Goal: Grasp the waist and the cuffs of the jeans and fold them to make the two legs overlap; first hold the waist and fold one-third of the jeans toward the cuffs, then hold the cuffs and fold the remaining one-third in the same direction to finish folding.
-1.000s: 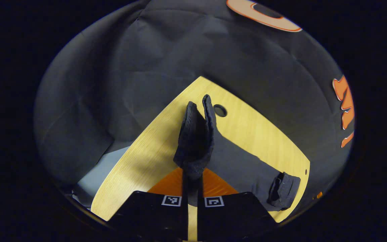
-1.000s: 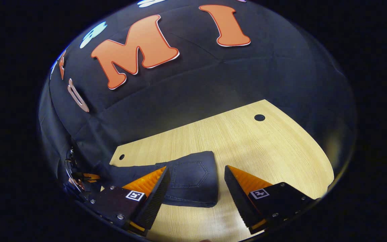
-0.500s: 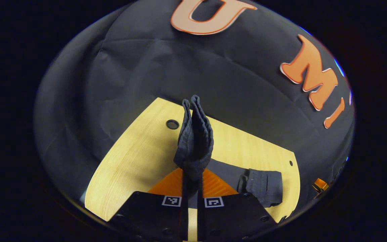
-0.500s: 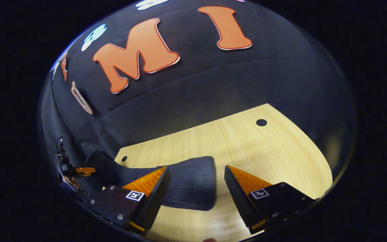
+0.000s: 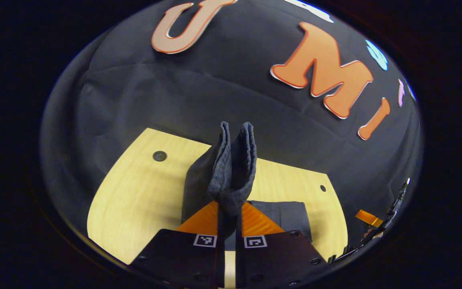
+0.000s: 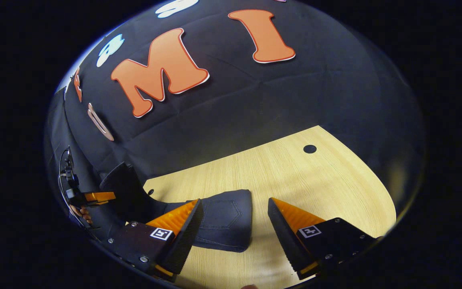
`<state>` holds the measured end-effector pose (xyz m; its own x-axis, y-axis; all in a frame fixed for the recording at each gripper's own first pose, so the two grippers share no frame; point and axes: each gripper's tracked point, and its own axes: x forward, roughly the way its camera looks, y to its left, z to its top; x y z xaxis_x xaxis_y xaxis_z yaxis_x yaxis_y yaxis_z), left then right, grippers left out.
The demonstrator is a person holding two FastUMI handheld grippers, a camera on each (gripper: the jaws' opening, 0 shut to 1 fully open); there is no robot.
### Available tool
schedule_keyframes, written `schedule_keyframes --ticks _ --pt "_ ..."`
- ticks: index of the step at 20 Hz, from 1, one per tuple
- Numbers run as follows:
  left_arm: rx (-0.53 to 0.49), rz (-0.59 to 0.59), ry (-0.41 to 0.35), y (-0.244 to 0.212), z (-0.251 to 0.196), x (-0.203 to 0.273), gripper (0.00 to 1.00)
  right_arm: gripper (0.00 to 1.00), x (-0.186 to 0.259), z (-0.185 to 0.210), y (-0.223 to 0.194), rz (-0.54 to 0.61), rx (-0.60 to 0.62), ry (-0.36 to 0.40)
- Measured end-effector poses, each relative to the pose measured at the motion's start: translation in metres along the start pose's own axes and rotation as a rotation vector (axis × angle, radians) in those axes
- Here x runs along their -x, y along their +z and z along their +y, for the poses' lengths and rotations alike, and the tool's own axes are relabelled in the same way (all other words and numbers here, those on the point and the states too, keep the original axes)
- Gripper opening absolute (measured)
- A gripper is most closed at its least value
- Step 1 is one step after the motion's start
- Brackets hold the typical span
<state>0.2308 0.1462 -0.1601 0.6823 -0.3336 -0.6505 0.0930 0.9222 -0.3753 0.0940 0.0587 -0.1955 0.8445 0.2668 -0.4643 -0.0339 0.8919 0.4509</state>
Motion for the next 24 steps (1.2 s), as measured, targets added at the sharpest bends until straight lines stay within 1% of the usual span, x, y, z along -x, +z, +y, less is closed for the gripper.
schedule_keyframes --ticks 3,9,15,18,23,24 --pt "-0.035 0.015 -0.047 -0.006 -0.049 -0.006 0.11 0.98 0.004 -0.006 -0.004 0.005 0.013 0.008" --pt "-0.135 0.058 -0.135 -0.028 -0.131 -0.016 0.11 0.98 0.004 -0.02 -0.008 0.018 -0.003 0.018" --pt "-0.198 0.125 -0.194 -0.065 -0.196 -0.041 0.11 0.98 0.006 -0.035 -0.008 0.016 -0.008 0.016" --pt "-0.233 0.173 -0.2 -0.089 -0.212 -0.056 0.1 0.98 0.006 -0.041 -0.007 0.017 -0.01 0.016" --pt "-0.308 0.285 -0.158 -0.15 -0.227 -0.082 0.1 0.98 0.006 -0.048 -0.004 0.014 -0.004 0.017" --pt "-0.315 0.306 -0.159 -0.159 -0.228 -0.084 0.15 0.98 0.007 -0.049 -0.004 0.012 -0.001 0.015"
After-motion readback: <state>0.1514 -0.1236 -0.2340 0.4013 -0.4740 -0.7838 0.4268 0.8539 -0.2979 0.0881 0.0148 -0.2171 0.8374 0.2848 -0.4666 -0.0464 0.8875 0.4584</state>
